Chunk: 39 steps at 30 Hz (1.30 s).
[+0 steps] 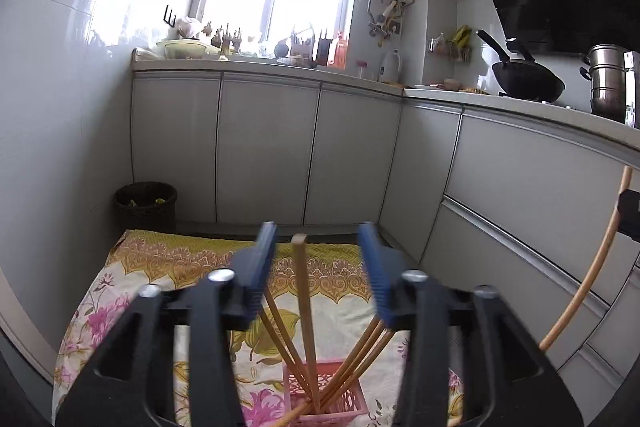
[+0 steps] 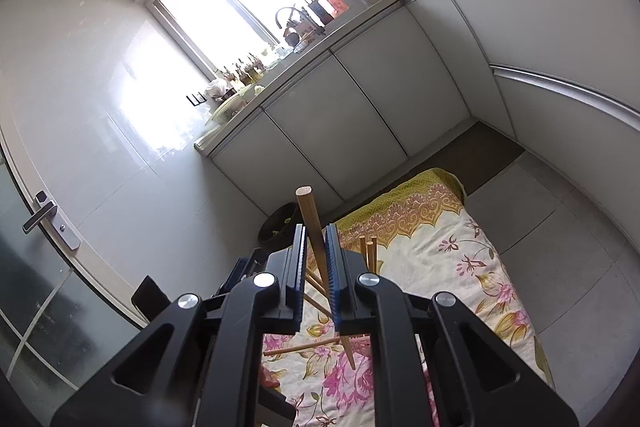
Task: Organize utensils
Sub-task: 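Lower both wooden chopsticks into the pink basket and open both tools, then move both open tools to the two black chopsticks on the bedspread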
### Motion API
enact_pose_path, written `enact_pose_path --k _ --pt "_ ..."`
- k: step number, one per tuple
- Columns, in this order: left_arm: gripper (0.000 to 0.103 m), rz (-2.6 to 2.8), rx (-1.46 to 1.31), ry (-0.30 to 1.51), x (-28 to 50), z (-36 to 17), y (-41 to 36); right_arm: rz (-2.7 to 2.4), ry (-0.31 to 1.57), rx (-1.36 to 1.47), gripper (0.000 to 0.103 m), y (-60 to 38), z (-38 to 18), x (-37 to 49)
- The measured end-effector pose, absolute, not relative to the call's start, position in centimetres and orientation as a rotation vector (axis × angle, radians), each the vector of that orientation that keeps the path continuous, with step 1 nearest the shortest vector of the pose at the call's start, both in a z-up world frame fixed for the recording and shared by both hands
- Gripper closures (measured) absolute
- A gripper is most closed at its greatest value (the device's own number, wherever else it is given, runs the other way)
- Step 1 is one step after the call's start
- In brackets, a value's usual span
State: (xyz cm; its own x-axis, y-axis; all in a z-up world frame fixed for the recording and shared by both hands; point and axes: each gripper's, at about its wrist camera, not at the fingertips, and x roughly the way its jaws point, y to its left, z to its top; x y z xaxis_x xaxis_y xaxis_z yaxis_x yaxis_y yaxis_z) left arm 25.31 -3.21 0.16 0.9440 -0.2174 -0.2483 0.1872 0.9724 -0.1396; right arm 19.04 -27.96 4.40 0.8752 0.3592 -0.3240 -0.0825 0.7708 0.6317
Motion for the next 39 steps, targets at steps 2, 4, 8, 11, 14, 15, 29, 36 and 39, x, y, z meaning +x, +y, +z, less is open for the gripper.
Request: enact_pose_path --k 2,4,8,11,14,15,29,36,39 --pt "0.031 -0.203 -0.139 0.220 23.8 1.1 -2.3 0.244 0.439 0.635 0.091 -27.5 4.5 19.7" --pt "0.030 -0.202 -0.158 0.176 22.2 2.6 -1.2 0.242 0.423 0.602 0.092 -26.8 4.8 20.2" --pt "0.021 -0.165 -0.216 0.091 18.3 5.3 2.1 0.244 0.380 0.523 0.092 -24.4 5.4 21.3" --pt "0.021 -0.121 -0.243 0.044 15.6 6.3 4.7 0.243 0.357 0.473 0.092 -22.5 5.2 22.2" --pt "0.020 -0.080 -0.258 0.025 14.0 6.7 6.8 0.251 0.356 0.442 0.092 -20.9 4.2 23.3" --pt "0.020 -0.076 -0.266 0.029 13.9 6.8 7.4 0.249 0.359 0.429 0.092 -20.4 3.8 23.7" --pt "0.016 -0.050 -0.312 0.086 13.9 6.4 10.9 0.223 0.412 0.380 0.082 -17.5 -0.8 25.2" --pt "0.007 -0.076 -0.275 0.113 12.7 7.1 9.7 0.145 0.288 0.478 0.013 -20.3 1.3 18.3" --pt "0.007 -0.091 -0.235 0.159 12.3 7.1 8.6 0.079 0.298 0.484 0.007 -21.0 1.6 15.3"
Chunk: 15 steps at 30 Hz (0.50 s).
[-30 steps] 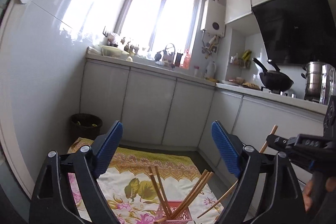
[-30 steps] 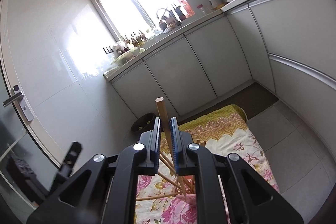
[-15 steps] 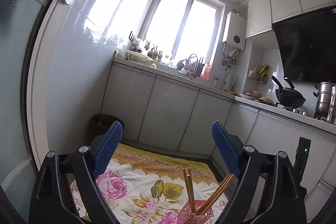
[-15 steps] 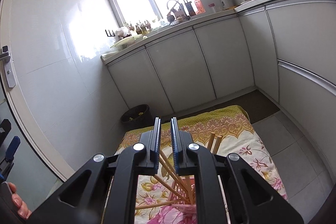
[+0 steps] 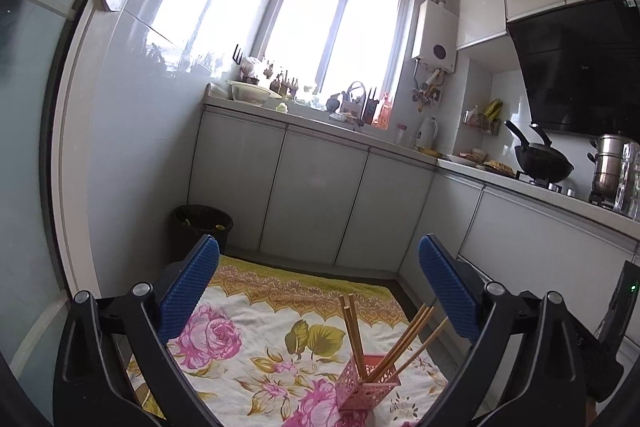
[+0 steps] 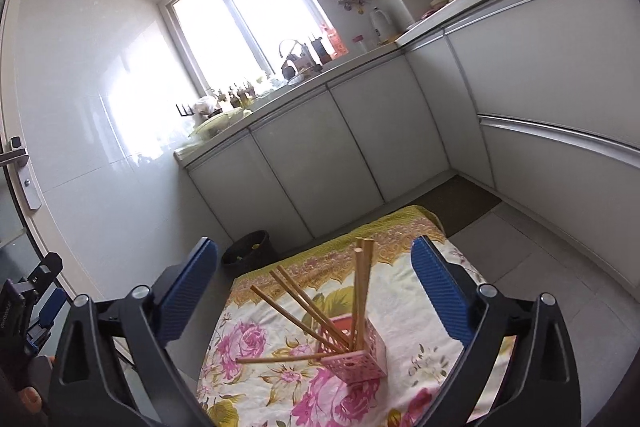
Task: Organize utensils
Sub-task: 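Move both open tools to the two black chopsticks on the bedspread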
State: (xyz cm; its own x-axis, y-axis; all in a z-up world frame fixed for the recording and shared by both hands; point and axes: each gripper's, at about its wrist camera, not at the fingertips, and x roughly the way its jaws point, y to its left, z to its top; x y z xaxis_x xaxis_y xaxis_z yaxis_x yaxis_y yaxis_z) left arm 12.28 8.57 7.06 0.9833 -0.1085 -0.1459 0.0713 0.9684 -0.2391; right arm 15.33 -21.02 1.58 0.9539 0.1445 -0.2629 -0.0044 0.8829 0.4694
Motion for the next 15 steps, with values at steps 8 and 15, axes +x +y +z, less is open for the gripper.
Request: enact_pose_path --k 8,15 --pt "0.007 -0.180 -0.050 0.418 12.7 3.0 3.2 -0.079 0.512 0.473 0.007 -22.6 -1.7 9.3" --pt "0.007 -0.293 0.175 0.660 14.4 -3.7 -3.1 -0.114 0.758 0.592 0.007 -25.6 -8.2 5.1"
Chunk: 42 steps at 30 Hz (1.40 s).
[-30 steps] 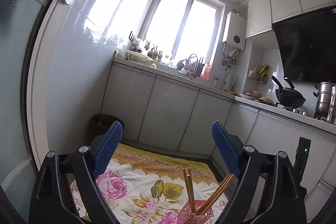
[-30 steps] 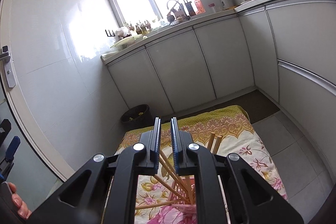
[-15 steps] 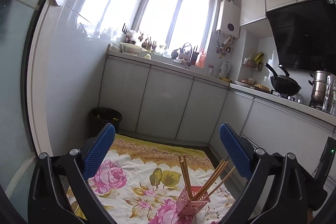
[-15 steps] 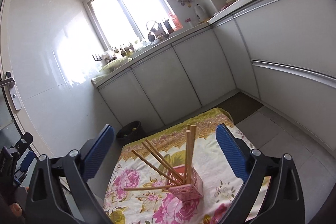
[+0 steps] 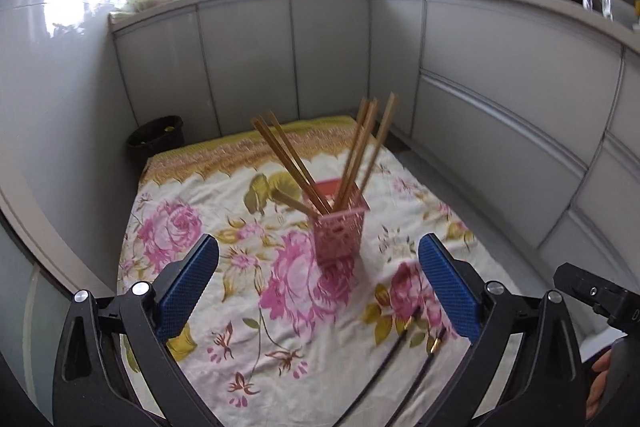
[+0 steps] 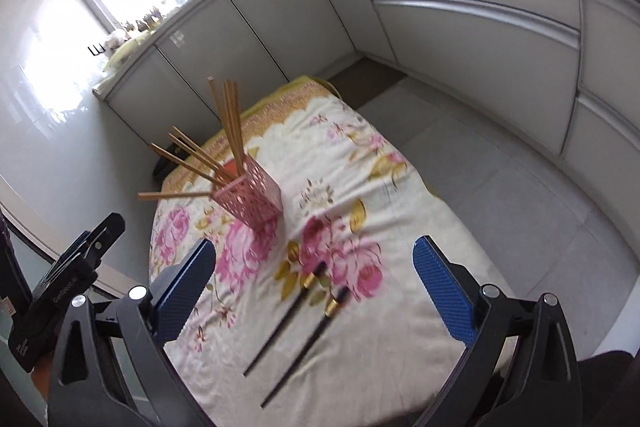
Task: Organize utensils
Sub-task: 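Move both open tools to the two black chopsticks on the bedspread, then grasp a black chopstick with the left tool while the right tool grasps the other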
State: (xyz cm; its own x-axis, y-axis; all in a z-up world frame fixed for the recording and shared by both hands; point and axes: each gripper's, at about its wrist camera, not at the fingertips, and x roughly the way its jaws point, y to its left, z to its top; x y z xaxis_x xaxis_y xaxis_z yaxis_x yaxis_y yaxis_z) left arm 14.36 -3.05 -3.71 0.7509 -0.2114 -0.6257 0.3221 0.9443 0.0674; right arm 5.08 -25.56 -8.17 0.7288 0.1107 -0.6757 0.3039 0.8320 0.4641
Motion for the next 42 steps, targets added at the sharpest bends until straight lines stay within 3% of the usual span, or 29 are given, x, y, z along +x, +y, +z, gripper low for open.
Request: enact_pose_path --k 12,15,17,24,27,29,35,37,42 --pt "0.010 -0.537 0.578 1.237 18.6 -16.7 -12.1 -0.083 1.055 0.774 0.007 -27.9 -14.8 2.6" --pt "0.023 -0.537 0.630 1.305 19.6 -18.2 -13.7 -0.061 1.094 0.798 0.007 -28.0 -15.6 2.7" --pt "0.040 -0.542 0.616 1.344 20.6 -18.9 -14.3 -0.051 1.105 0.822 0.007 -28.2 -16.0 2.7" --pt "0.053 -0.532 0.628 1.432 22.1 -21.8 -15.2 -0.055 1.119 0.858 0.007 -28.7 -16.6 2.9" --pt "0.072 -0.558 0.636 1.434 21.9 -22.5 -15.2 -0.061 1.122 0.870 0.007 -28.8 -16.7 3.2" --pt "0.095 -0.597 0.624 1.446 21.7 -22.5 -15.3 -0.053 1.122 0.892 0.007 -28.7 -16.9 3.6" --pt "0.097 -0.610 0.540 1.408 21.3 -22.1 -12.5 -0.037 1.154 0.936 0.009 -27.6 -17.3 5.8" --pt "0.097 -0.607 0.472 1.368 21.1 -20.9 -10.0 -0.035 1.186 0.920 0.014 -26.5 -17.5 7.2" --pt "0.097 -0.608 0.301 1.265 19.6 -17.2 -3.3 -0.030 1.320 0.855 0.042 -23.0 -18.9 11.7"
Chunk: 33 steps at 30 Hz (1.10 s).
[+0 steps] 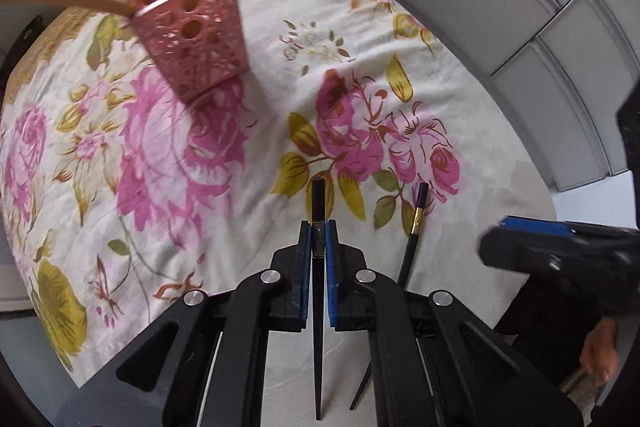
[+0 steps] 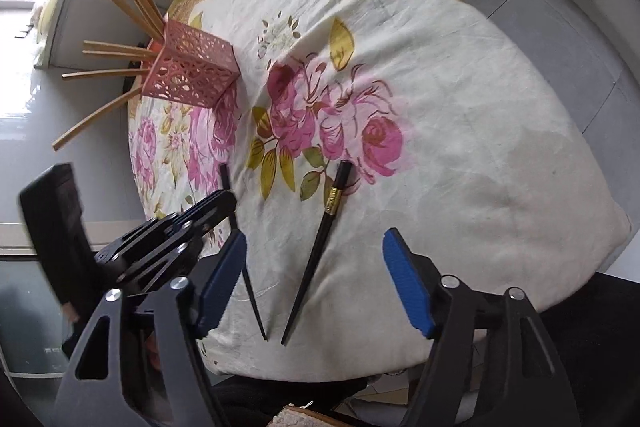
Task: Organize utensils
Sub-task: 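Grasp a black chopstick with the left tool while the right tool grasps the other, then lift both black chopsticks upright and carry them over the pink basket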
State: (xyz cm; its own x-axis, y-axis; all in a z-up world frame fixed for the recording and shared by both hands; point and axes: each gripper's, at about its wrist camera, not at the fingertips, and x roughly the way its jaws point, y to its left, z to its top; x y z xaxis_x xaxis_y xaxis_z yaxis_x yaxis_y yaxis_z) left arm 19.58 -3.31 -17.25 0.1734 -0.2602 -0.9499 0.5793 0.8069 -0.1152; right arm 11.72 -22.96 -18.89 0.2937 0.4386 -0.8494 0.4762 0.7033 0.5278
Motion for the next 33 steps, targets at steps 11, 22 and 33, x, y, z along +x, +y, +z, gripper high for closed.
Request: enact_pose_path --k 11,22,33 --pt "0.097 -0.592 0.228 1.123 17.9 -12.7 0.1 -0.238 1.515 0.694 0.053 -18.6 -22.4 16.9" --pt "0.097 -0.566 0.171 1.021 16.7 -11.3 2.6 -0.289 1.364 0.575 0.095 -17.0 -21.8 17.9" --pt "0.097 -0.479 0.035 0.672 11.9 -5.7 3.0 -0.036 0.851 0.418 0.096 -15.4 -12.9 10.2"
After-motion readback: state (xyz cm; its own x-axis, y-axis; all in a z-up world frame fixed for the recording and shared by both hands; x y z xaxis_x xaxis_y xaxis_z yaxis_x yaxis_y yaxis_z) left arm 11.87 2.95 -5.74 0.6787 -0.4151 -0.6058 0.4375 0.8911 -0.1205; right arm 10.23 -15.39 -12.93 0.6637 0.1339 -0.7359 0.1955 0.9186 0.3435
